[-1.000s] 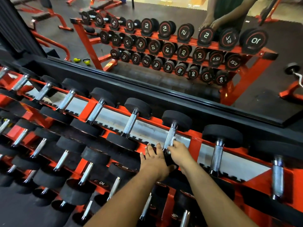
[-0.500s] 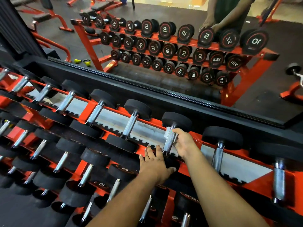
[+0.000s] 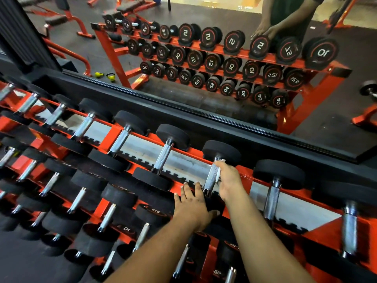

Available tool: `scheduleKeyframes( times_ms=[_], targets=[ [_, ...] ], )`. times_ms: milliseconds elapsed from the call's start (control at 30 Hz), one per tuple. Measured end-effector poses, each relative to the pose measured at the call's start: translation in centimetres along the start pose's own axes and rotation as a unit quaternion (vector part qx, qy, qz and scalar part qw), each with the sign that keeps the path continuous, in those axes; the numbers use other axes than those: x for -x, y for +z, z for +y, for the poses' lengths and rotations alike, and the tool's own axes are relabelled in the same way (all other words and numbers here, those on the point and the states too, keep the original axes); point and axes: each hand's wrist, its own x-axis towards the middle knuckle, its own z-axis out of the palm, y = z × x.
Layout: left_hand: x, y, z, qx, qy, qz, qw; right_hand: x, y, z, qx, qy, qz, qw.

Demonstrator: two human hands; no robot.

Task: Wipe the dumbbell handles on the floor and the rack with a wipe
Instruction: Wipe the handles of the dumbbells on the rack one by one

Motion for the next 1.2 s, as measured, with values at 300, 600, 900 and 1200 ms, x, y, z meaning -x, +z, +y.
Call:
scheduleKeyframes(
  times_ms=[300, 600, 900, 1200],
  targets=[
    [0.1, 0.0, 0.0, 0.001, 0.000, 0.002, 1.000, 0.2, -0.9, 0.4, 0.027, 0.038, -0.077, 0.996],
    [0.2, 0.0, 0.1, 0.002, -0.002, 0.006, 1.000, 1.5, -0.4, 0.7, 0.015, 0.066, -0.097, 0.993],
    [0.5, -0.2, 0.2, 0.014, -0.001, 0.006, 1.000, 2.2, -0.9, 1.4, 0.136, 0.077, -0.085, 0.984],
    [0.5, -0.2, 0.1, 0.009, 0.003, 0.004, 1.000, 2.9, -3.1, 2.0, 0.265, 0.013, -0.129, 0.955]
  ],
)
